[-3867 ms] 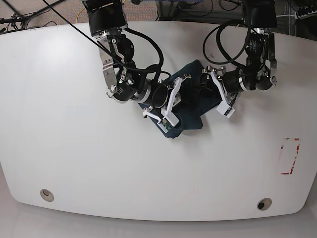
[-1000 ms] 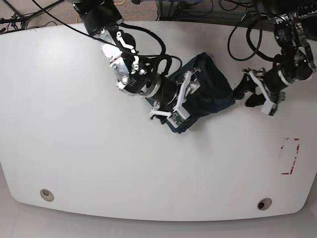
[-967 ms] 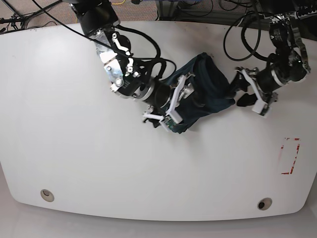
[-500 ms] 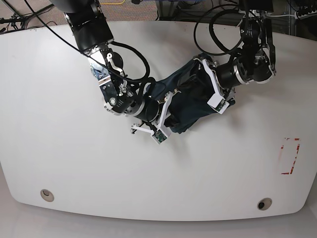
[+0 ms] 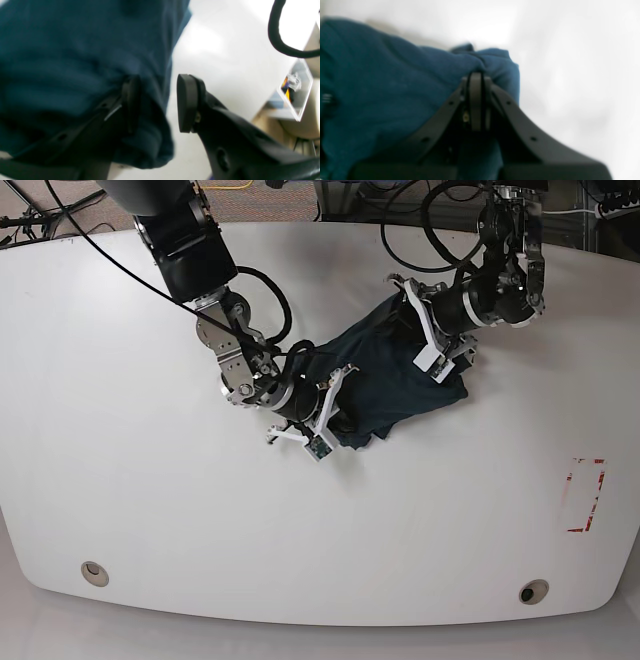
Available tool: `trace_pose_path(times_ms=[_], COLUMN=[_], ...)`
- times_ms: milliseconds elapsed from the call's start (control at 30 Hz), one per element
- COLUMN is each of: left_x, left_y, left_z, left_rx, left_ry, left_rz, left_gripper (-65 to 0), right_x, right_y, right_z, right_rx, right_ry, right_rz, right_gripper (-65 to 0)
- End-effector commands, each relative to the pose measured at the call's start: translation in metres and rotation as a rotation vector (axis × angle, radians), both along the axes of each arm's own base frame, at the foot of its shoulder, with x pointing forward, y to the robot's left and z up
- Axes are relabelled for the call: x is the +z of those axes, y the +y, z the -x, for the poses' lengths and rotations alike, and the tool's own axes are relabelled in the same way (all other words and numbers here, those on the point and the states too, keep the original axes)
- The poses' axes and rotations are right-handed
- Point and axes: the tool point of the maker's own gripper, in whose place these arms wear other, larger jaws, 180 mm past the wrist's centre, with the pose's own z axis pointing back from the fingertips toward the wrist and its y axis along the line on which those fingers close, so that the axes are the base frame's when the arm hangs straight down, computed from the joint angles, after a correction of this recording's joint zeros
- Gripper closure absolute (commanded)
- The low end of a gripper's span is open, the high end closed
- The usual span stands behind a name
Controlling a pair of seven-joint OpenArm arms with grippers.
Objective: Fold the T-shirt properly
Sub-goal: 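Fold the bundle over with both grippers into a compact square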
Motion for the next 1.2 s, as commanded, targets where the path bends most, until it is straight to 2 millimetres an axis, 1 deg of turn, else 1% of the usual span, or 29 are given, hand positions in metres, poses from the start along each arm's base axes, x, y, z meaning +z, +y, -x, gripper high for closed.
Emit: trace_pose_path(times_ms=[0,100,133,167,200,300,433,467,533,600,733,867,967,1100,1133,1167], left_x=[-0.007,-0.026,-0.032,-0.033,-0.039,-0.049,-0.053,-0.054,-0.048,-0.043,-0.033,-0.016,-0.006,0.009,0.012,0.017], left_y=[0.009,0.016,0.019,0.02,0.023,0.029,0.035,0.036,0.037,0.04,0.038,0.03,0.025,0.019,0.02,0.025], left_z=[-0.006,-0.005,-0.01,-0.012,-0.018,-0.028,-0.045,-0.047,-0.059,-0.065,-0.081,-0.103,-0.114,-0.128,-0.13,-0.133], left_rx=[0.014,0.035,0.046,0.05,0.061,0.079,0.096,0.095,0.077,0.046,-0.011,-0.068,-0.093,-0.11,-0.114,-0.116], left_ry=[-0.005,0.042,0.049,0.049,0.056,0.073,0.071,0.072,0.045,0.016,-0.033,-0.084,-0.117,-0.162,-0.167,-0.178], left_rz=[-0.001,-0.008,-0.015,-0.016,-0.021,-0.029,-0.041,-0.044,-0.054,-0.078,-0.12,-0.174,-0.188,-0.194,-0.198,-0.216], left_gripper=[-21.4,-21.4,-21.4,-21.4,-21.4,-21.4,-21.4,-21.4,-21.4,-21.4,-21.4,-21.4,-21.4,-21.4,-21.4,-21.4], right_x=[-0.002,-0.012,-0.016,-0.017,-0.017,-0.018,-0.022,-0.022,-0.027,-0.03,-0.035,-0.038,-0.035,-0.028,-0.024,-0.018], right_y=[-0.008,-0.025,-0.031,-0.034,-0.038,-0.047,-0.053,-0.055,-0.065,-0.067,-0.064,-0.059,-0.056,-0.055,-0.054,-0.053], right_z=[-0.007,-0.003,-0.001,0.0,0.002,0.008,0.02,0.022,0.033,0.044,0.066,0.089,0.098,0.103,0.104,0.103], right_rx=[-0.006,-0.036,-0.053,-0.061,-0.077,-0.105,-0.131,-0.136,-0.151,-0.158,-0.159,-0.152,-0.154,-0.18,-0.182,-0.184], right_ry=[-0.011,0.006,0.015,0.019,0.022,0.023,0.033,0.034,0.047,0.057,0.08,0.101,0.102,0.088,0.082,0.074], right_rz=[0.012,0.019,0.016,0.015,0.007,-0.003,-0.013,-0.014,-0.009,-0.015,-0.023,-0.037,-0.047,-0.053,-0.052,-0.049], right_gripper=[-0.8,-0.8,-0.8,-0.8,-0.8,-0.8,-0.8,-0.8,-0.8,-0.8,-0.8,-0.8,-0.8,-0.8,-0.8,-0.8])
